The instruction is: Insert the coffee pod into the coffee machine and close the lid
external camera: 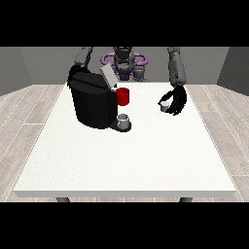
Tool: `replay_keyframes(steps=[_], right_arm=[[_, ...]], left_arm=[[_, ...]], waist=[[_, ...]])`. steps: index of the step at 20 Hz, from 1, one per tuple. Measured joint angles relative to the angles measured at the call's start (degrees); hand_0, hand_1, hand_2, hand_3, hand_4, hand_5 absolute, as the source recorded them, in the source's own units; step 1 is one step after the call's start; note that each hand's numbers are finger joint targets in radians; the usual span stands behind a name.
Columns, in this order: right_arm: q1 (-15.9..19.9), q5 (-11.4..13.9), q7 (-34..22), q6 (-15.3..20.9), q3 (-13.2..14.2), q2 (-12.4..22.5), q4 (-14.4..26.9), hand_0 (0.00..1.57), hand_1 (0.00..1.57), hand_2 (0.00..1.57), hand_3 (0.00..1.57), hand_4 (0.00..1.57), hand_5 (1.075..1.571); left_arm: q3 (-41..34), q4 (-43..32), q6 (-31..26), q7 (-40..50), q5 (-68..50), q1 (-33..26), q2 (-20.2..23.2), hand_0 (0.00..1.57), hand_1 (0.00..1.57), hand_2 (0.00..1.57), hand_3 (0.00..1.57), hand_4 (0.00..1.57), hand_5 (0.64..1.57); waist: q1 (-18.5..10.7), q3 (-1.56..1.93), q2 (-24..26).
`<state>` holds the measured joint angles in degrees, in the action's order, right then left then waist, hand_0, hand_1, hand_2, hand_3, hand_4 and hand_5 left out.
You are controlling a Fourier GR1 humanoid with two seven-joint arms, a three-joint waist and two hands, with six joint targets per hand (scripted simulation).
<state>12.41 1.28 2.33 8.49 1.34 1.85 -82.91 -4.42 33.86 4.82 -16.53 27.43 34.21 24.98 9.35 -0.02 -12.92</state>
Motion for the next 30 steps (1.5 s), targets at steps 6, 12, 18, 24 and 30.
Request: replay_keyframes(steps=[6, 12, 18, 24, 30], right_arm=[[0.6, -0.6, -0.1, 0.2, 0.2, -0.6, 1.0, 0.00, 0.00, 0.00, 0.00, 0.51, 1.571], [0.8, -1.3, -1.4, -0.1, 0.2, -0.2, -1.0, 0.00, 0.00, 0.00, 0.00, 0.41, 1.571], [0.5, -2.0, -0.5, 0.2, 1.1, -0.4, 2.3, 0.00, 0.00, 0.00, 0.00, 0.44, 1.571], [1.0, -2.5, -0.3, -0.5, 1.8, 0.0, 5.5, 0.00, 0.00, 0.00, 0.00, 0.49, 1.571], [1.6, -2.9, 0.9, -0.2, 1.3, -0.4, 7.9, 0.00, 0.00, 0.00, 0.00, 0.47, 1.571]], left_arm=[[1.5, -1.9, 3.5, 0.0, 4.0, 1.1, -0.4, 0.97, 0.97, 1.05, 0.79, 0.32, 1.571], [1.1, -4.4, 4.2, -3.5, 5.6, 2.2, 1.2, 1.32, 1.32, 1.43, 1.41, 0.55, 1.571], [1.5, -2.6, -1.3, -4.9, 5.3, 6.0, 1.8, 1.39, 1.39, 1.41, 1.35, 0.58, 1.571], [1.7, -0.3, -6.1, -3.2, 5.2, 10.7, 1.8, 1.26, 1.26, 1.33, 1.29, 0.54, 1.571], [2.3, 2.1, -9.5, -0.9, 5.8, 14.5, 1.0, 1.25, 1.25, 1.33, 1.29, 0.57, 1.571]], waist=[[-0.1, 0.04, 0.1], [0.6, 0.07, -0.5], [-0.3, 0.04, 1.9], [-0.4, 0.03, 3.9], [-0.5, 0.04, 5.4]])
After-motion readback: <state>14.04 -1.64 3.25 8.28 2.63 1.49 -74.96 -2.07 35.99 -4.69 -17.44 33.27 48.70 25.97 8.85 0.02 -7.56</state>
